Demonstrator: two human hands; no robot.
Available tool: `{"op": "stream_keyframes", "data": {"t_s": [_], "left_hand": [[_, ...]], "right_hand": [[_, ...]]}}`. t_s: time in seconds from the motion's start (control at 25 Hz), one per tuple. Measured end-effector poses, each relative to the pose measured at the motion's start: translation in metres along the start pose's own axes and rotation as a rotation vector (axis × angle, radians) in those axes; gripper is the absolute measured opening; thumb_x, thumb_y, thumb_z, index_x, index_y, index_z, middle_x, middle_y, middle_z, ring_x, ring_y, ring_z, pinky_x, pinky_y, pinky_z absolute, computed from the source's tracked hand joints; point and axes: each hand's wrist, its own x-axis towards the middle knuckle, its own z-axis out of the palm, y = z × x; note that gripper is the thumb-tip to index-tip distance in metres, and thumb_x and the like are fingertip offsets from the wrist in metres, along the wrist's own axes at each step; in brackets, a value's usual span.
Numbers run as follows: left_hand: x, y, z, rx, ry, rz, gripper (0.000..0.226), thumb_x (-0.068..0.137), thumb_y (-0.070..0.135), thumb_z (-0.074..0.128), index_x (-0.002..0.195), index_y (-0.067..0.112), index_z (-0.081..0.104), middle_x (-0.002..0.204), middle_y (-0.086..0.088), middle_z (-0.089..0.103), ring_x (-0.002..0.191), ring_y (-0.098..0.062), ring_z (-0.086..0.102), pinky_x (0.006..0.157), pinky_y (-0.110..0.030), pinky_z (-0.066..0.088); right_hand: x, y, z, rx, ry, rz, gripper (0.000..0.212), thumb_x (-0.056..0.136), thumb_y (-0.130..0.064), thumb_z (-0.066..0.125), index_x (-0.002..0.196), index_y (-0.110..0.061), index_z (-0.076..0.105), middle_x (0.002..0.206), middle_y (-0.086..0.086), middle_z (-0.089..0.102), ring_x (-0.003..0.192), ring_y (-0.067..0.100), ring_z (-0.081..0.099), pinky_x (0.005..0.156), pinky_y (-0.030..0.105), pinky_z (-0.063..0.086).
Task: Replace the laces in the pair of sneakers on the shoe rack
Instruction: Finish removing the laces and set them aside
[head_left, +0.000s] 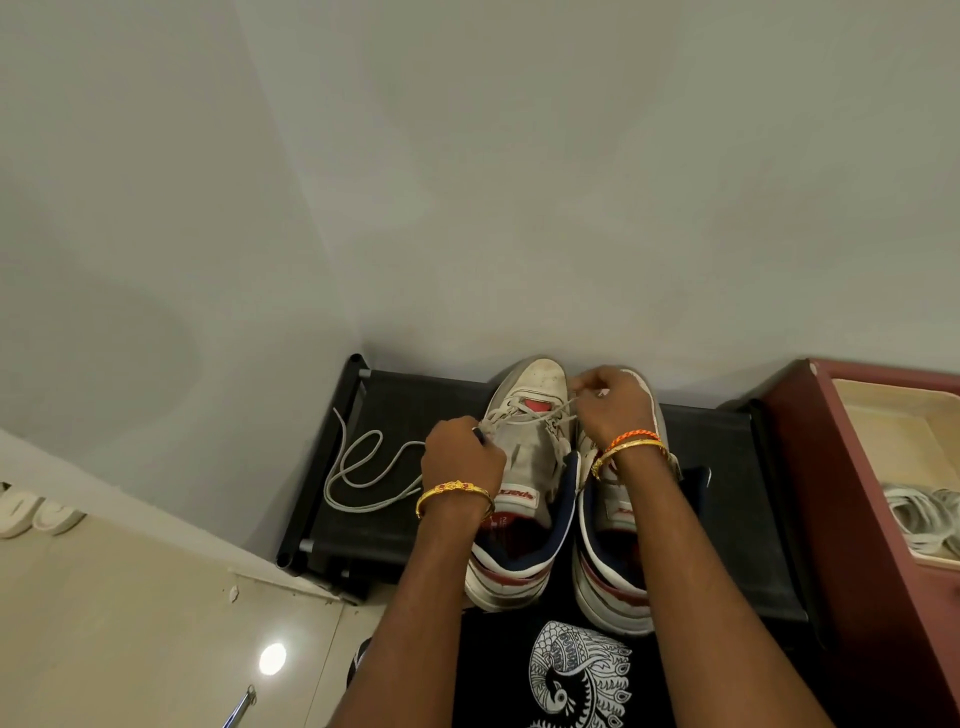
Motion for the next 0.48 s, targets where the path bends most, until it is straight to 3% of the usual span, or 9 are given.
{"op": "stream_keyframes", "data": {"t_s": [0.12,0.24,0.36,0.48], "left_hand": [[-0.001,-0.002,-0.003,-0.063,0.005,0.036,0.018,0.091,0.014,0.056,0.101,0.003,0.067,0.098,-0.013,0.065,0.089,-0.021,0.061,0.074,-0.026,0.046],[-0.005,-0.001,-0.004,-0.1,0.017,0.056,0.019,0.091,0.015,0.057,0.102,0.003,0.067,0.097,-0.012,0.065,0.082,-0.015,0.057,0.071,-0.022,0.042],[-0.007,0.0,-0.004,-0.098,0.03,0.07,0.022,0.092,0.015,0.057,0.106,0.002,0.067,0.101,-0.012,0.065,0.082,-0.014,0.055,0.072,-0.021,0.041],[-0.006,-0.001,-0.005,-0.099,0.042,0.041,0.02,0.091,0.015,0.057,0.104,0.004,0.067,0.1,-0.013,0.067,0.081,-0.015,0.056,0.072,-0.023,0.043]], "right_hand": [[-0.004,-0.006,0.018,-0.271,-0.253,-0.208,0.008,0.079,-0.029,0.066,0.075,-0.023,0.071,0.094,0.004,0.068,0.1,0.026,0.055,0.09,0.036,0.038],[-0.006,-0.014,0.03,-0.549,-0.399,-0.148,0.026,0.081,-0.04,0.066,0.101,-0.024,0.071,0.12,0.009,0.055,0.12,0.032,0.039,0.097,0.04,0.038],[-0.01,-0.023,0.028,-0.623,-0.35,-0.17,0.029,0.087,-0.037,0.06,0.111,-0.022,0.069,0.127,0.01,0.052,0.123,0.034,0.036,0.102,0.043,0.036],[-0.01,-0.017,0.023,-0.476,-0.219,-0.132,0.017,0.084,-0.029,0.064,0.097,-0.023,0.074,0.12,0.008,0.052,0.116,0.031,0.043,0.1,0.043,0.038]]}}
